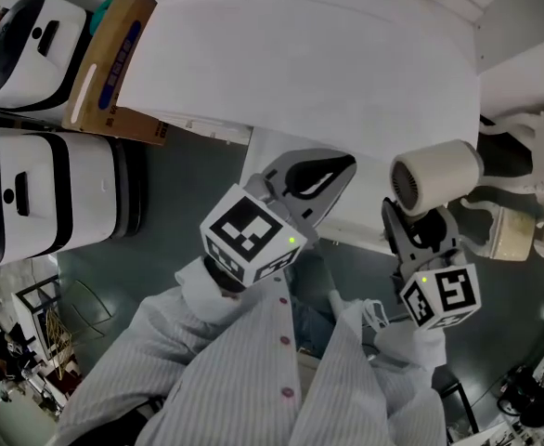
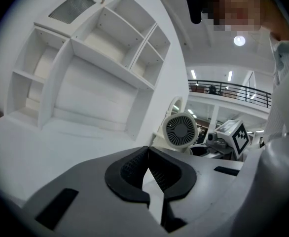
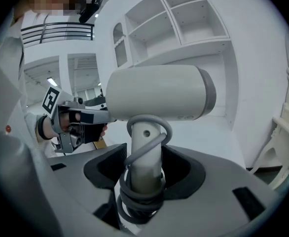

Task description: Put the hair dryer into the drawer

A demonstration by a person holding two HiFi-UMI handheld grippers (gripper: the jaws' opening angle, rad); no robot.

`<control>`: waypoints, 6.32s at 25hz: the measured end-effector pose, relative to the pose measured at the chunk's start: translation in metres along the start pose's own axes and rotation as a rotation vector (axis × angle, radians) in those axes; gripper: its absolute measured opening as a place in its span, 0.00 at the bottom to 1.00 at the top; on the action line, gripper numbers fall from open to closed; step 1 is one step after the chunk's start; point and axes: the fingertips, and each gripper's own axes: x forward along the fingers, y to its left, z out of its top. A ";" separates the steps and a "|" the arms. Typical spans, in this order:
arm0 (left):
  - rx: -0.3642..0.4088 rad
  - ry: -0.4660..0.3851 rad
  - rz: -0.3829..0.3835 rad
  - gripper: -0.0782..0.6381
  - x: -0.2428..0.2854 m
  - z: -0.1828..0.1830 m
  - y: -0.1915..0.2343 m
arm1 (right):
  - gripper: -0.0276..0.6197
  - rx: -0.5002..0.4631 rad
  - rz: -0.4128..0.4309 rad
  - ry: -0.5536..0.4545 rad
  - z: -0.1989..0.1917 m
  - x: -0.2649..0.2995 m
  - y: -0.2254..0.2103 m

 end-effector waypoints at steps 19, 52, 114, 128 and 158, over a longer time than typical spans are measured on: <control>-0.103 0.150 0.123 0.12 0.001 -0.122 0.048 | 0.37 -0.212 0.204 0.313 -0.134 0.068 0.012; -0.160 0.242 0.187 0.12 0.002 -0.202 0.076 | 0.37 -0.608 0.443 0.730 -0.290 0.121 0.000; -0.103 0.150 0.122 0.12 0.005 -0.113 0.043 | 0.38 -0.226 0.275 0.470 -0.180 0.082 -0.005; -0.020 0.048 0.031 0.12 0.003 -0.019 0.007 | 0.38 -0.063 0.137 0.130 -0.037 0.028 0.003; 0.008 -0.134 -0.161 0.12 -0.021 0.095 -0.072 | 0.11 -0.050 0.020 -0.392 0.146 -0.090 0.054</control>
